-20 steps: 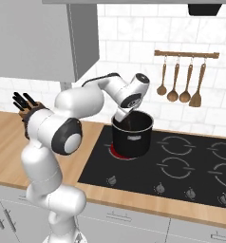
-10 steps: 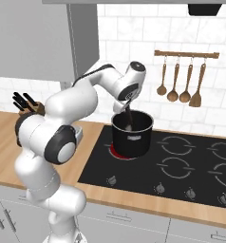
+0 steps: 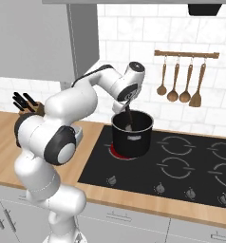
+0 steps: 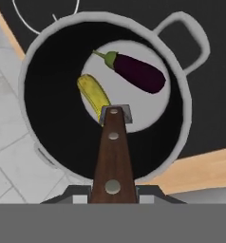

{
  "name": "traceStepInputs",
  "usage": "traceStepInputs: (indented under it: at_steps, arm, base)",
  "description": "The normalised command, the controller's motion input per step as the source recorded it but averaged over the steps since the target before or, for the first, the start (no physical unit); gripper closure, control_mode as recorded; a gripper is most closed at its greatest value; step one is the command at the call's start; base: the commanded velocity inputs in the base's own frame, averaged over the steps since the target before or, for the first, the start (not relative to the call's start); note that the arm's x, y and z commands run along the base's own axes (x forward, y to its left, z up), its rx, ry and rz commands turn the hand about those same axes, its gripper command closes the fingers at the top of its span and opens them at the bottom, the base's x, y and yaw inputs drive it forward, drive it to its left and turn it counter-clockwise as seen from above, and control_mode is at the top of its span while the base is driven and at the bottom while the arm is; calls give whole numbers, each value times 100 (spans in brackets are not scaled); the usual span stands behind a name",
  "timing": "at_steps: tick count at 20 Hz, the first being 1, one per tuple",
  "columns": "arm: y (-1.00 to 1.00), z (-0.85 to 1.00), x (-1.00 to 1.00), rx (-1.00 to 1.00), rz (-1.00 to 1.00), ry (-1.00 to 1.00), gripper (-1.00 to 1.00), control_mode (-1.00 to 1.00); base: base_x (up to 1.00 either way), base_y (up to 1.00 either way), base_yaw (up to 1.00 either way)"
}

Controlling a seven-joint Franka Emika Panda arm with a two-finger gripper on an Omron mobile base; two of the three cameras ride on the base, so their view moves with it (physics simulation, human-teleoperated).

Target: Put the eggplant and cucumber in the pot. Retrieve the spatula and lightly stir the vegetables in the pot.

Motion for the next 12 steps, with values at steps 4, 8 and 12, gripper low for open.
traceStepInputs:
  at_steps: [4,8,12]
  arm:
    - [0,-58,14,0,3,-2,100,-100]
    - [0,-55,35,0,6,-7,100,-100]
    - [0,-52,27,0,6,-10,100,-100]
  base:
    - [0,0,0]
    - [0,0,0]
    - [0,0,0]
